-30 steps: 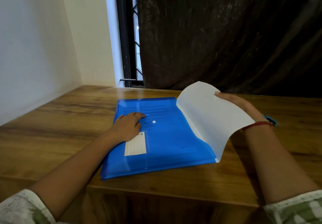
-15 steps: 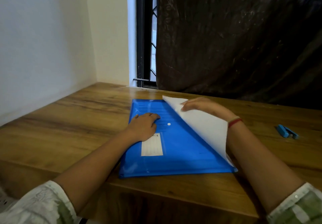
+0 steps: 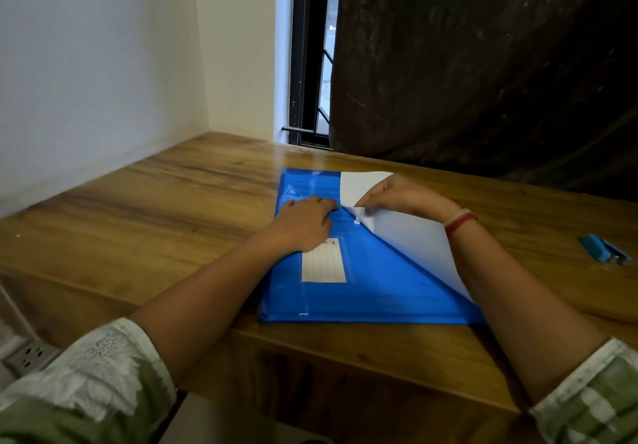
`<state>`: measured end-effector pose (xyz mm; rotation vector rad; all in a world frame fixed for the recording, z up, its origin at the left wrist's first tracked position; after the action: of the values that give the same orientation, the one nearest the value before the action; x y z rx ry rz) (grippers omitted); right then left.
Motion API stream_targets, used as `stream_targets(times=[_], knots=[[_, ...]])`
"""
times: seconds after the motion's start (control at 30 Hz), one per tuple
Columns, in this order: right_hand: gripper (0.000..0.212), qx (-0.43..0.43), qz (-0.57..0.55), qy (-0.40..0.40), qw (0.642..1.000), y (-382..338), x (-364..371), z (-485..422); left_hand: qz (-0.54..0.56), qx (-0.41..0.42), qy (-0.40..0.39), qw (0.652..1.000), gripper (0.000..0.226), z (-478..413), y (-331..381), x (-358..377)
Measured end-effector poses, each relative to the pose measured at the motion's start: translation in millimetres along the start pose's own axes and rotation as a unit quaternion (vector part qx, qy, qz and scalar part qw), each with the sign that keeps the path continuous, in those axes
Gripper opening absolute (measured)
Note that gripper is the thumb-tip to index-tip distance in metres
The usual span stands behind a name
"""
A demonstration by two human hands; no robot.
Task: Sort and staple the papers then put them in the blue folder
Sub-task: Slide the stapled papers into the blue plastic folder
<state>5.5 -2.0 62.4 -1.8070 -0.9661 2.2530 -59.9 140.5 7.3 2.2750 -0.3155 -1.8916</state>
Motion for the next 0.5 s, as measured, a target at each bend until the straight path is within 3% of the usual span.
stream_targets(times=[0.2,0.5], knots=[[0.026,-0.028,0.016,0.013,0.999,-6,5,2,0.000,0.002,-0.002,1.000,0.044,1,1,0],[0.014,-0.066,0.126,-0.014,0.990,-23,13,3,0.001,0.004,-0.001,1.000,0.044,2,1,-1]])
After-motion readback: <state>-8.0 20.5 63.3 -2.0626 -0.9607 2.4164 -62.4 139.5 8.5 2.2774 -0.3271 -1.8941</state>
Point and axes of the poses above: each hand's wrist, its own z-axis away from the middle knuckle, its own x-axis out of the palm, y = z × x, the point moved 4 cm from there along -z, towards the middle knuckle, and after that the axes turned 2 degrees about x, right-handed, at the moved point
